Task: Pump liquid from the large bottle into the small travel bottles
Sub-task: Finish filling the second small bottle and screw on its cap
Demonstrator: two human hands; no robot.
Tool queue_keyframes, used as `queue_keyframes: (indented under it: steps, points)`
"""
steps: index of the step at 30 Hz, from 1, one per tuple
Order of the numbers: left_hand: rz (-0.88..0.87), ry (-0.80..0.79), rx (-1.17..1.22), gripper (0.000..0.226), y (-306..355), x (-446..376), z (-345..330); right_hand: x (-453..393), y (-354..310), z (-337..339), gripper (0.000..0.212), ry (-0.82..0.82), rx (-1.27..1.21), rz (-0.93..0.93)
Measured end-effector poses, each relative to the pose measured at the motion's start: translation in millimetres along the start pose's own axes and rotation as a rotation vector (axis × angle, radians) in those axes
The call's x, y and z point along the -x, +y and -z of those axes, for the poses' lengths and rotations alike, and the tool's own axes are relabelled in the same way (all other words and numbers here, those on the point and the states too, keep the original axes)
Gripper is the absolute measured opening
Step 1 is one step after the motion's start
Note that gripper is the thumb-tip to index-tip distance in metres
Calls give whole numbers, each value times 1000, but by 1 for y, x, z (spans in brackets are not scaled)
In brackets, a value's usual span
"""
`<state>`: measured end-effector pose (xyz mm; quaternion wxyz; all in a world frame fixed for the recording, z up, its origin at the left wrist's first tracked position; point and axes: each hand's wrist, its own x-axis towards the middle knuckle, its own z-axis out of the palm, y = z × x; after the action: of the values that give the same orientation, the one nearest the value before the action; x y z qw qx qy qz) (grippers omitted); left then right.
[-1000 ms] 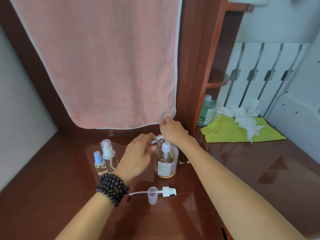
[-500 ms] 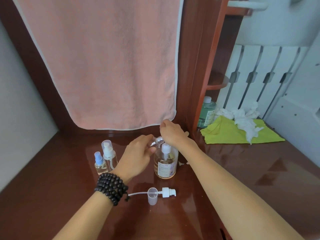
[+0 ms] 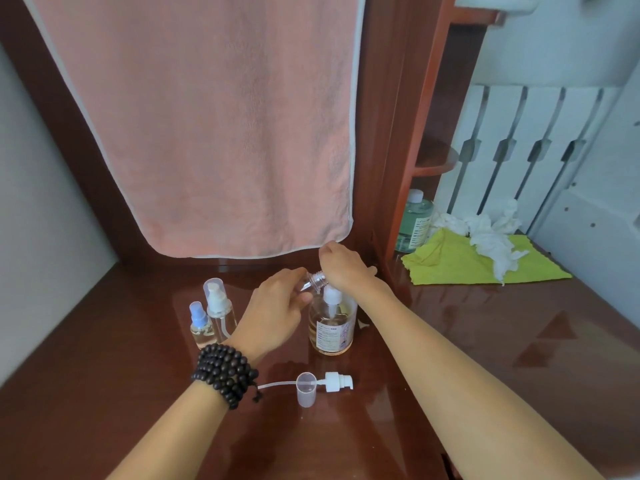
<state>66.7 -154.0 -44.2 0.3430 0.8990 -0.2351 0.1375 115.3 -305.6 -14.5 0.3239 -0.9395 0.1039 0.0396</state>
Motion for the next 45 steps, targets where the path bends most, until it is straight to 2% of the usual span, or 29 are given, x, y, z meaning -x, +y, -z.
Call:
queue_keyframes:
  steps: [9,18,26,32,36,41,43,45]
  points:
    - [28,-25,7,18,-3,2,-8,-8,6,-13,46,-51,0,-59]
    - [3,-12,-10,22,0,-3,2,-4,-1,-2,43,10,-21,-8]
    - [42,-39,-7,22,-4,1,-9,-1,7,-11,41,23,-1,-62]
    - [-11,-34,-51,24,-1,-5,3,3,-1,2,48,145,15,22]
    - [11,-24,-42,29,-4,-2,-3,5,0,-2,36,129,4,14]
    - [11,-47,-73,24,-6,1,-11,7,8,-8,23,67,-5,-40]
    - [5,-45,-72,27,-4,0,-7,8,5,-6,23,88,5,-28]
    - [1,-35,-75,32,-2,-1,-3,8,0,-1,32,111,15,-6]
